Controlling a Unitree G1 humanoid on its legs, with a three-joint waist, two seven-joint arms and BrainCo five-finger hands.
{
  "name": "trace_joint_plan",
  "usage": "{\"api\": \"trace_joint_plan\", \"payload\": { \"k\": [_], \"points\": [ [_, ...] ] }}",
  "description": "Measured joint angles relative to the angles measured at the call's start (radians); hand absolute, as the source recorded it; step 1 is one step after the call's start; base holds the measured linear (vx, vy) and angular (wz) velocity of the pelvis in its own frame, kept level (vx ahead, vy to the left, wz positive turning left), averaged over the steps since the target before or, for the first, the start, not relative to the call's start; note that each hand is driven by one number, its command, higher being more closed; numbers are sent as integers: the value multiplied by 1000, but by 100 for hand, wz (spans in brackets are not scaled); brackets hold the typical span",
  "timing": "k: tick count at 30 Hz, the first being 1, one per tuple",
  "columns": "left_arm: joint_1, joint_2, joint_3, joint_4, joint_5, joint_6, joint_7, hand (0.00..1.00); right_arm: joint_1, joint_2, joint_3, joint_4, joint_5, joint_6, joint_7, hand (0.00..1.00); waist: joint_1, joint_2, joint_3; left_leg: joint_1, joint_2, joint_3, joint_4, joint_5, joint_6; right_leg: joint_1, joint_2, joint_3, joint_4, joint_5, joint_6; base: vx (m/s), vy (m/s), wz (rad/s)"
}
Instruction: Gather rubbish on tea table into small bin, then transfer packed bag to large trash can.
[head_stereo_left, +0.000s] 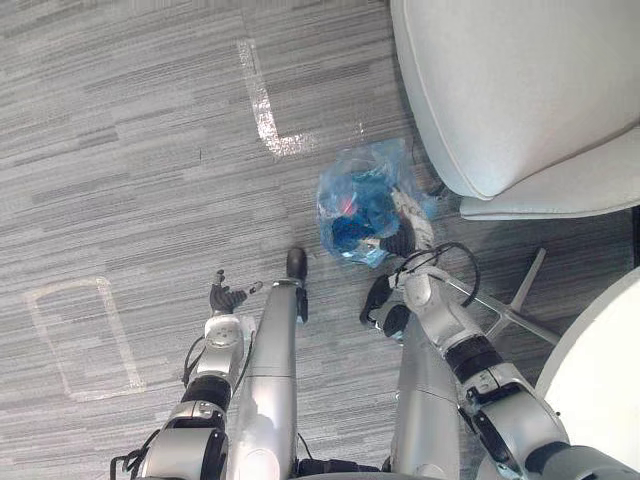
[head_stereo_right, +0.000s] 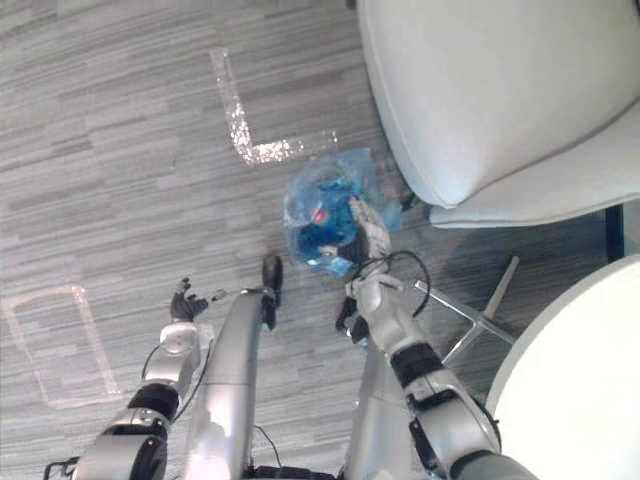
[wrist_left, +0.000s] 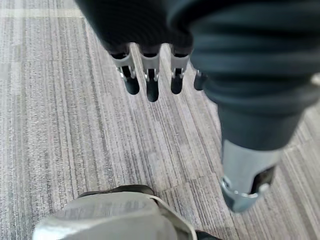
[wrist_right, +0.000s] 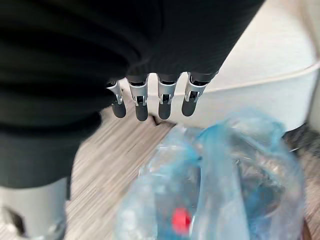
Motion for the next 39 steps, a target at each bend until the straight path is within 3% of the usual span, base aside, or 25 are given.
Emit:
{"api": "trace_joint_plan", "payload": {
  "k": [10,17,27,39],
  "points": [
    [-12,-30,-53,1,7,-8,0,0,-4,-31,75,65,-188,4,23,0,-5,-4,-6,27,34,57,-39,10,11,28,4,0,-57,24,10,-2,-6,-1],
    [-56,-24,-65,15,12,-10,4,0,-64,-13,46,251,-295,92,-6,0,-3,-4,-11,-36,34,69,-39,20,21,-42,4,14,-57,32,14,6,-14,-5],
    [-106,-31,-63,32,-8,-13,27,0,-148,11,-113,363,-295,178,-58,0,-7,-3,-11,-97,6,40,-49,41,21,-97,-13,-5,-37,24,13,-14,-13,9],
    [-146,-40,-27,41,-66,-32,43,0,-191,80,-165,445,-290,209,-54,0,-5,-3,-10,-173,-16,15,-57,65,17,-176,-33,-21,-2,17,4,-27,-20,8]
  ]
}}
